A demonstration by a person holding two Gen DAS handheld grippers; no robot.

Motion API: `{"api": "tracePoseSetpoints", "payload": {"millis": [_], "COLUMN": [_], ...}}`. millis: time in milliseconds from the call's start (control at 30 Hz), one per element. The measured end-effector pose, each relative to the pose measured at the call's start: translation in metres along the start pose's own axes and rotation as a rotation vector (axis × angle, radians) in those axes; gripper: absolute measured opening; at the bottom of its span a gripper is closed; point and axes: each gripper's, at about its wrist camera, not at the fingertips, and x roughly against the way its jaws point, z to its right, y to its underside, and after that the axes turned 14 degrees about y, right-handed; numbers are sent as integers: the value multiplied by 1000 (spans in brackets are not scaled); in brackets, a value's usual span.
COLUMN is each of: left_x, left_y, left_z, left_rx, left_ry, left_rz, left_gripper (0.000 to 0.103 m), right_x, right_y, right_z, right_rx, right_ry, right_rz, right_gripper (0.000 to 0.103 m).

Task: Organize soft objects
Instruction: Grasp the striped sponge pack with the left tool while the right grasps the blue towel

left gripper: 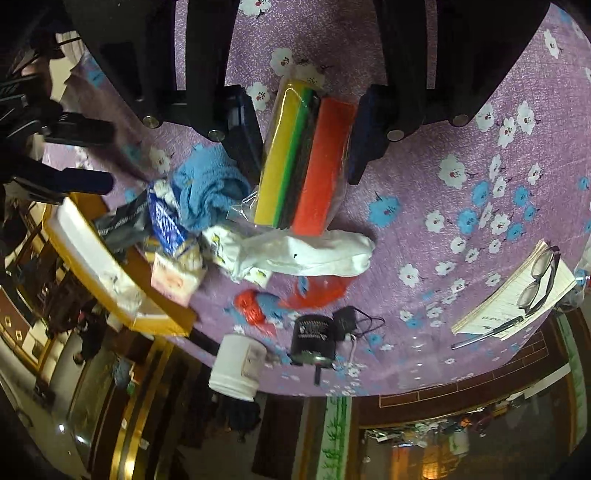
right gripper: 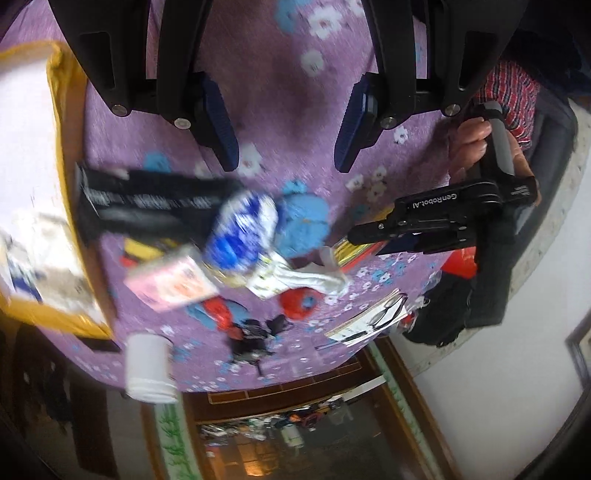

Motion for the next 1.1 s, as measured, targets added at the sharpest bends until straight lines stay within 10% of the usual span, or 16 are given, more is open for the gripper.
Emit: {"api": "tracePoseSetpoints", "payload": {"millis": [633,1100], "left_x": [22,24], "left_y": [-2,0], "left_z": [-1,6], "left_rx": [5,-17], "left_ry": [33,39], "left_rz": [103,115], "left_gripper": [41,41], "right_x": [-82,-34], "right_y": [-36,-13], "right_z": [-57,-39], "right_rx": [167,47], "right_ry": [181,13], "right_rz": [-55,-4], "right_gripper": [43,41]}}
